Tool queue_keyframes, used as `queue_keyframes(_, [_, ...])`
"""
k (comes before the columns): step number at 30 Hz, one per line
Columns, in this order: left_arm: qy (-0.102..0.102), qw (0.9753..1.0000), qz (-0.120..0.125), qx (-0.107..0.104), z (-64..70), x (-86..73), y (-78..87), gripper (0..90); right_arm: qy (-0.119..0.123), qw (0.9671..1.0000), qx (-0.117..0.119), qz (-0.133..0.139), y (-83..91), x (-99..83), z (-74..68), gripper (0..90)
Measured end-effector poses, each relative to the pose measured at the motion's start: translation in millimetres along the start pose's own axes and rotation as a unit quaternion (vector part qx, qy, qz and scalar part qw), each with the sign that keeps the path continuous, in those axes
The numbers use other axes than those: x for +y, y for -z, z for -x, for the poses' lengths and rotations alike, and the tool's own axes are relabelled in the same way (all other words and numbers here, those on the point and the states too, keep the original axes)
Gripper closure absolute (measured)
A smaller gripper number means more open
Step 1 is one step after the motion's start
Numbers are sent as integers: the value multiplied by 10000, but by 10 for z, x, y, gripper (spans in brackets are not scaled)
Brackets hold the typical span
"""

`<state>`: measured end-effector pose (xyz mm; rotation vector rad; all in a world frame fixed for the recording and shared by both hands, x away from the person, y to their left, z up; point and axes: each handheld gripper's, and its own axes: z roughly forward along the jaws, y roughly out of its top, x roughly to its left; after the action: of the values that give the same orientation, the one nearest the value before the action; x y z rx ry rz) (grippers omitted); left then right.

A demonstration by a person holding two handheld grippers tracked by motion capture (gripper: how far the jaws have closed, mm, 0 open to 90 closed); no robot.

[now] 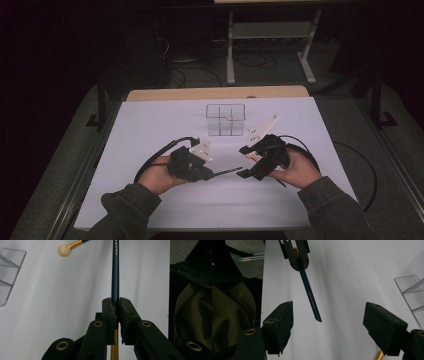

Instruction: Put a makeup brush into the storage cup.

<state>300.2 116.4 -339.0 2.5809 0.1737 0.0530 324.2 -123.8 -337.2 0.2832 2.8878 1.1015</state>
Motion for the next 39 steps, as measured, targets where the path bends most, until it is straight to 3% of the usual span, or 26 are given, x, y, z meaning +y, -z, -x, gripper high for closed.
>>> queue_keyframes(17, [-144,9999,34,-82,41,55,-43,831,168,9984,524,-145,-131,97,-60,391])
queue_keyframes(30, [-294,9993,45,-217,94,130,-101,832,370,9948,906,-296,-210,117,-112,611])
queue_keyframes(35, [-321,9991,34,-286,107,137,-110,831,284,9943,957,-380,-238,111,-102,687])
queue_keyframes(39, [-374,9988,34,-310,125,148,-123,832,252,9923,1149,-398,-256,107,-115,737])
